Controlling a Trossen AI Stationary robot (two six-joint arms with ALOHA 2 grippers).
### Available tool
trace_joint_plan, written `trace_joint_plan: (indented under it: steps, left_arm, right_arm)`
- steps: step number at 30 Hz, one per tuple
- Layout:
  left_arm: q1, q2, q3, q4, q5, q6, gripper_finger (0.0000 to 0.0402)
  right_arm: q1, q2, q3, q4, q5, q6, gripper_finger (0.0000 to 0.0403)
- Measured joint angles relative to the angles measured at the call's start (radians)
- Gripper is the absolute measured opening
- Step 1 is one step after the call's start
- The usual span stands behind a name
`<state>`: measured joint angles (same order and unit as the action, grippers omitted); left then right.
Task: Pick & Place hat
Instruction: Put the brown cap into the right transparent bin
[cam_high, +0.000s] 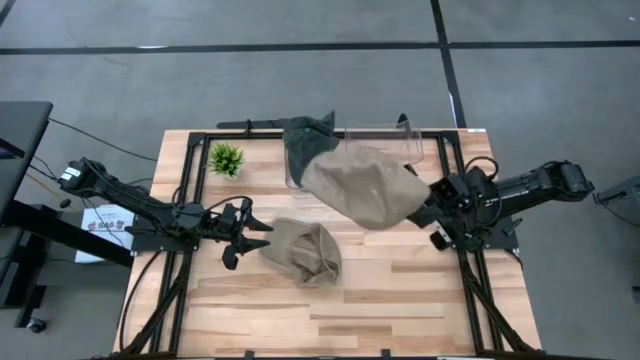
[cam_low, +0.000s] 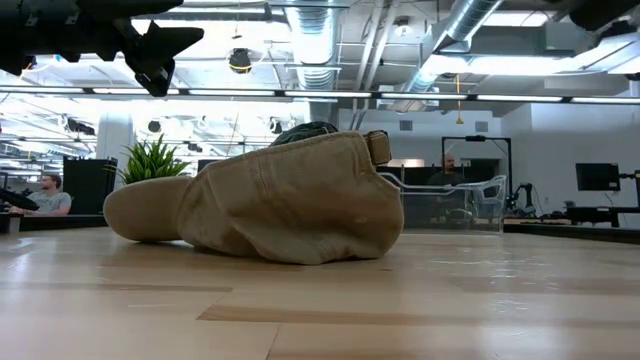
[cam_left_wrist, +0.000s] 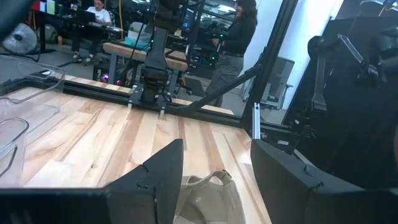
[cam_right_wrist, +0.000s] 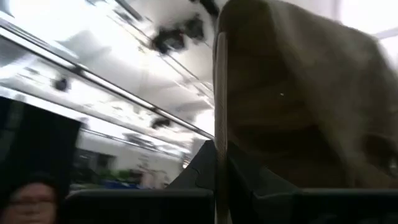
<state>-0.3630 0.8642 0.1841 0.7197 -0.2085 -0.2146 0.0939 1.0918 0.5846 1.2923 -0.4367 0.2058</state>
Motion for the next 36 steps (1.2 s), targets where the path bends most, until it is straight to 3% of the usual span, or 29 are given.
trace_joint_plan:
  steps: [3,6,14,20,26,30,36]
  left_arm:
    - [0.0,0.0,0.0,0.0,0.0,0.0,0.0186]
    - [0.0,0.0,0.0,0.006,0.0,0.0,0.0186]
    - [-0.001,0.0,0.0,0.146,0.056,0.052,0.0186]
    - [-0.027,0.012,0.0,0.165,0.079,0.057,0.0186]
    - [-0.054,0.035,0.0,0.166,0.073,0.132,0.0186]
    - [-0.053,0.061,0.0,0.162,-0.029,0.207,0.0186]
    - [-0.032,0.086,0.004,0.165,-0.331,0.39,0.0186]
  right_arm:
    - [0.002,-0.015,0.0,-0.069,0.002,-0.118,0.0003]
    - [0.004,-0.014,0.0,-0.127,-0.073,-0.233,0.0003]
    - [0.004,0.076,0.0,-0.302,-0.091,-0.316,0.0003]
    - [0.006,0.213,0.0,-0.306,-0.08,-0.319,0.0003]
    - [0.065,0.358,0.0,-0.18,-0.085,-0.319,0.0003]
    - [0.126,0.444,0.0,-0.116,-0.088,-0.32,0.0003]
    - [0.201,0.558,0.0,-0.063,-0.087,-0.306,0.0003]
